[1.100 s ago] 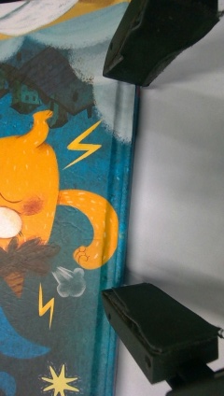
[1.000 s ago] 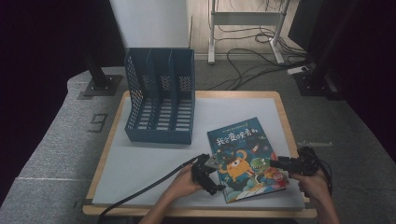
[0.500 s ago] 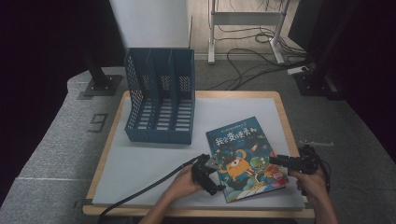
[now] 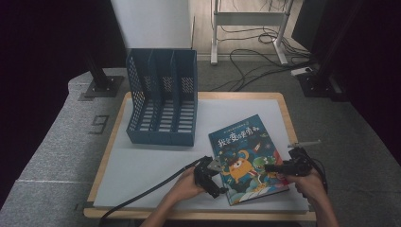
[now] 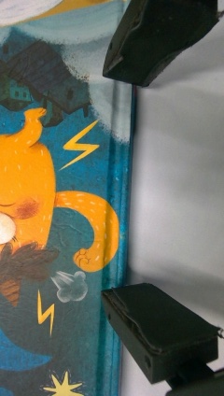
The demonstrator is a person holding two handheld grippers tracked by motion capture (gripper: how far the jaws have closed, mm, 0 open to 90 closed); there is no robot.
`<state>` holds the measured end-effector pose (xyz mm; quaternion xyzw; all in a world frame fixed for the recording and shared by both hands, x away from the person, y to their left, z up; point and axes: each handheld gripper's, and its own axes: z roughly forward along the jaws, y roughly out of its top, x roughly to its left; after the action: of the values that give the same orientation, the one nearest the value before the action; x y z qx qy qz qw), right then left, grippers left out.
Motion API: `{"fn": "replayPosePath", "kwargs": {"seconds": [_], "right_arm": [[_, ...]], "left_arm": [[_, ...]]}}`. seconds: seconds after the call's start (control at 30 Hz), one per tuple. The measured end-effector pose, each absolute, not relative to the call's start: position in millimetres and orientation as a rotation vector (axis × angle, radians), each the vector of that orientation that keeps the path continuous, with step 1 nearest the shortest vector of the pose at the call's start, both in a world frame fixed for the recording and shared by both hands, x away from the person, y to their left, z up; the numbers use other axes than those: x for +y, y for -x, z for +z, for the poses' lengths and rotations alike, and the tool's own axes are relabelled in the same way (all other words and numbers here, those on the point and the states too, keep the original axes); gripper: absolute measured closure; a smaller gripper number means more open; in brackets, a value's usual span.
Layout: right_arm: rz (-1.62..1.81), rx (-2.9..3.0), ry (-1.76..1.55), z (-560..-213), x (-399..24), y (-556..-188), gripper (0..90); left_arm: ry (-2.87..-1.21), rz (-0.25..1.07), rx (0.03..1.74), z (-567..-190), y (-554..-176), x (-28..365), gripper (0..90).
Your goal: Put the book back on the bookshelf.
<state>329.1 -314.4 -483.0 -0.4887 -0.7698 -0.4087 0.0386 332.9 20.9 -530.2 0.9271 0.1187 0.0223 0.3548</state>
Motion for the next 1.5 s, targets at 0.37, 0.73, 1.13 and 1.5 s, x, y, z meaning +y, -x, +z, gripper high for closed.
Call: {"fn": "replayPosePath", "kwargs": {"seconds": [0.37,0.73,1.13,1.5], "right_arm": [[-1.179,-2.413,1.391,-467.0,-305.9,-357.8,52.4],[-1.259,-2.357,1.318,-445.3,-297.6,-362.7,69.2],[-1.35,-2.334,1.318,-442.4,-300.0,-354.0,72.7],[-1.406,-2.38,1.282,-435.6,-300.3,-343.5,73.1]], "left_arm": [[-2.396,0.057,0.307,-530.2,-332.9,20.9,0.0],[-2.407,0.075,0.298,-530.0,-331.3,21.3,0.0],[-2.419,0.098,0.298,-529.9,-329.8,23.5,0.0],[-2.379,0.029,0.355,-529.2,-336.0,28.2,0.0]]}}
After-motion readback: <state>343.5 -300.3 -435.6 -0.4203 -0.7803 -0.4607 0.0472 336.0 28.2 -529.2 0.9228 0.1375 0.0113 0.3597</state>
